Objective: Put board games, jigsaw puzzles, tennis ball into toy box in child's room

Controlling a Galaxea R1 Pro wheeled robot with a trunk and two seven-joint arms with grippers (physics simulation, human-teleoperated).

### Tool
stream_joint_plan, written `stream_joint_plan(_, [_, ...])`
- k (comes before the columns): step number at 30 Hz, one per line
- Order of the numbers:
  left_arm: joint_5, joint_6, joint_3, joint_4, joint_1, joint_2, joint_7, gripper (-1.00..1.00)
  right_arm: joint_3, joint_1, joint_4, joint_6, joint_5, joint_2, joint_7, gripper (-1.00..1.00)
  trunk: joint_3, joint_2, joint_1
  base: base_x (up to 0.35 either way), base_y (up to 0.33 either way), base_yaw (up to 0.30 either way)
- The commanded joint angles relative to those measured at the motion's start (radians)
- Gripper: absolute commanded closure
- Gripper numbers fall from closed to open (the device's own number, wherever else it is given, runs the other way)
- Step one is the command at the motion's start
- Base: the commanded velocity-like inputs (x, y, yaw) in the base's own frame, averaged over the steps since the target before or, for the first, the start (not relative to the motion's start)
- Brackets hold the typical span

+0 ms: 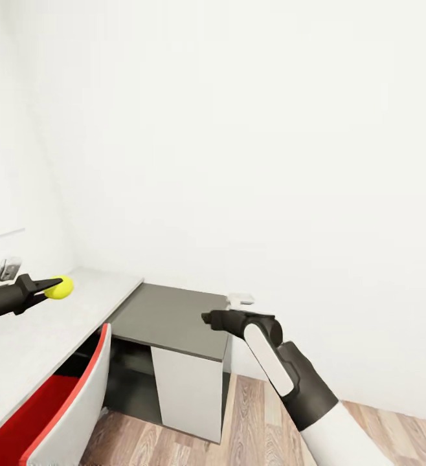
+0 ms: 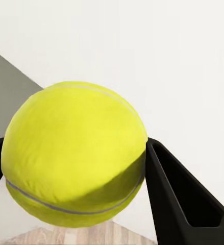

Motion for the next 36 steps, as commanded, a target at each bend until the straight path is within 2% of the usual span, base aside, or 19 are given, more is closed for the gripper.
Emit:
stream_joint_plan(1, [0.009,0.004,0.001,0.000,-0.001,0.002,0.004,1.00,-0.003,0.014,-0.029,0.005,-0.010,-0.004,-0.011,-1.00,0.000,-0.001,0.001,0.000,0.000,0.287])
stream_joint_plan(4, [0.018,0.004,0.001,0.000,-0.002,0.009,0.004,1.00,-0.021,0.056,-0.123,0.017,-0.014,-0.027,-0.010,-1.00,0.000,-0.001,0.001,0.000,0.000,0.287])
stream_joint_plan(13, [0.021,0.004,0.002,0.000,-0.002,0.018,0.004,1.00,-0.028,0.071,-0.157,0.021,-0.016,-0.041,-0.009,-1.00,0.000,-0.001,0.001,0.000,0.000,0.287])
stream_joint_plan(25, [0.022,0.004,0.006,0.000,-0.002,0.094,0.004,1.00,-0.028,0.072,-0.158,0.022,-0.016,-0.042,-0.009,-1.00,0.000,-0.001,0.001,0.000,0.000,0.287])
stream_joint_plan(29, [0.027,0.004,0.015,0.000,-0.002,0.131,0.003,1.00,-0.028,0.072,-0.156,0.022,-0.016,-0.042,-0.009,-1.00,0.000,-0.001,0.001,0.000,0.000,0.287])
stream_joint_plan(31, [0.049,0.004,0.016,0.000,-0.002,0.152,0.004,1.00,-0.028,0.072,-0.154,0.022,-0.016,-0.042,-0.008,-1.00,0.000,-0.001,0.001,0.000,0.000,0.287])
stream_joint_plan(34, [0.090,0.004,0.016,0.000,-0.002,0.168,0.005,1.00,-0.028,0.072,-0.153,0.023,-0.016,-0.042,-0.008,-1.00,0.000,-0.001,0.001,0.000,0.000,0.287])
stream_joint_plan(36, [0.103,0.004,0.016,0.000,-0.002,0.171,0.005,1.00,-0.028,0.072,-0.152,0.023,-0.016,-0.042,-0.008,-1.00,0.000,-0.001,0.001,0.000,0.000,0.287])
